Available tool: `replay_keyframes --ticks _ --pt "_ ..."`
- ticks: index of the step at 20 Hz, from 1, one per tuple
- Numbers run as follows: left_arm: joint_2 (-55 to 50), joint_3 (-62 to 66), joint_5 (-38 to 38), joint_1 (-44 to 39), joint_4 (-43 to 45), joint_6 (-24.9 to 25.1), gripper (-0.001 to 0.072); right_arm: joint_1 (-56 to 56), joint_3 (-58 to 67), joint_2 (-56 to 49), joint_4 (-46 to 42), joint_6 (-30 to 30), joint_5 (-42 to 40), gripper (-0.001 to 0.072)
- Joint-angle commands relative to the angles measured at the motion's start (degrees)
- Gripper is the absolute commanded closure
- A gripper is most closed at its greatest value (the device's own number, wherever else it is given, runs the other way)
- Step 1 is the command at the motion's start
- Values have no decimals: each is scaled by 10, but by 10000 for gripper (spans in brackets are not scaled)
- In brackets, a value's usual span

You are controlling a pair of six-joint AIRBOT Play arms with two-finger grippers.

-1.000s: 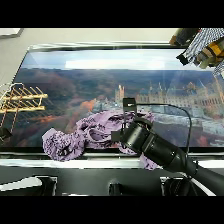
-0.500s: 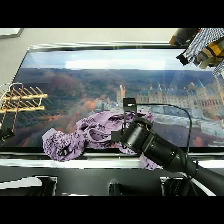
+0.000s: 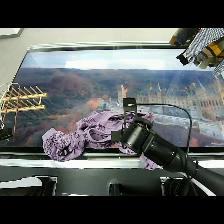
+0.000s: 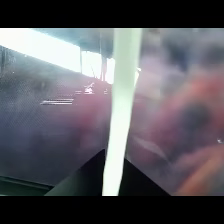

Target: Fold the clothes and pants, and hang the long-sleeved shirts on hangers.

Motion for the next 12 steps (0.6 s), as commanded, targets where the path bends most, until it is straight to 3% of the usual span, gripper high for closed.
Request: replay_keyframes --ticks 1,10,12 --pt "0 1 -4 0 1 -1 679 0 0 0 0 0 1 673" --pt "5 23 -16 -8 -31 -3 675 0 0 0 0 0 22 673" --pt "2 22 -19 -10 -36 -3 638 0 0 0 0 0 25 673"
